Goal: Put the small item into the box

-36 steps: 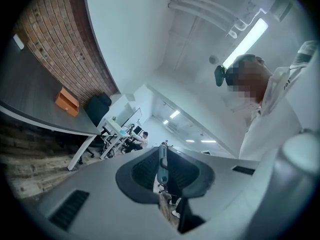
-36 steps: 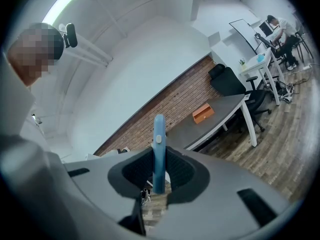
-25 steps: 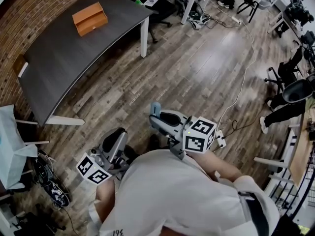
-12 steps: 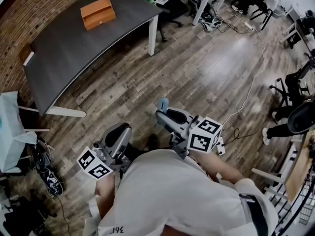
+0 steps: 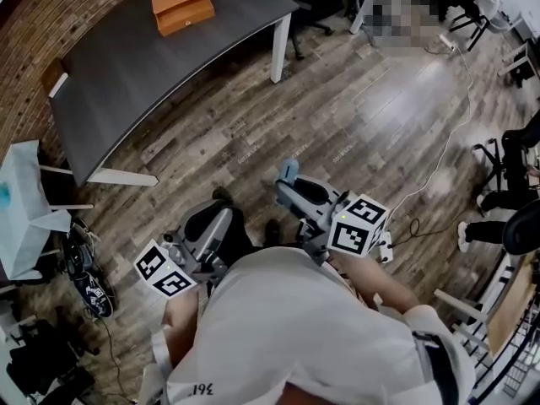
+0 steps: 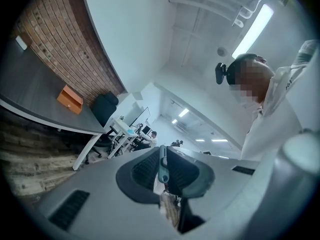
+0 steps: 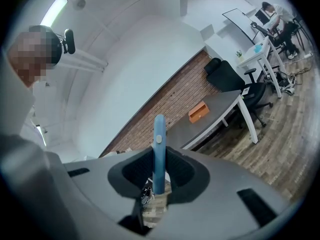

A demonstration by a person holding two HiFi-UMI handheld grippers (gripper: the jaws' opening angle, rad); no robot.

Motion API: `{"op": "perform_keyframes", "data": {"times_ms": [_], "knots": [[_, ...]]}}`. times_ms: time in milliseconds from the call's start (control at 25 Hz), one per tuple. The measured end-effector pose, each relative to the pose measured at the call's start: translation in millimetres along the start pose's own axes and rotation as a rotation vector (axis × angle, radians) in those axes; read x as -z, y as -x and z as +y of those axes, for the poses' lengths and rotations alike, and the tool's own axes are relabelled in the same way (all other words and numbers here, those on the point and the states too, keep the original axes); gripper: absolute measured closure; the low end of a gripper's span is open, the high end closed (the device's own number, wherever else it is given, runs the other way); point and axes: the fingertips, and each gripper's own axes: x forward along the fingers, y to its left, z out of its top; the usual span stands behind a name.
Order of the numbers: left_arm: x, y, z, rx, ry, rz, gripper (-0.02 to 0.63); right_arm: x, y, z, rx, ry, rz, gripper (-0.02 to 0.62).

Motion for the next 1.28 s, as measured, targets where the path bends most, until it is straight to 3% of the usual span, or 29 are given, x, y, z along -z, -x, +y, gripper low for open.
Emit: {"op": "perform_keyframes", "data": {"times_ms": [840, 1280], "knots": [[-126.5, 11.2, 140.9, 0.085, 0.011, 0.037, 0.552, -56.1, -172.9, -5.1, 0.076, 0.011, -0.040, 0.514], [-162.2, 26.3, 192.6, 0.142, 0.026, 0.081, 0.552, -62.6, -234.9, -2.5, 0.129, 0.011, -0.075, 0.514]]}}
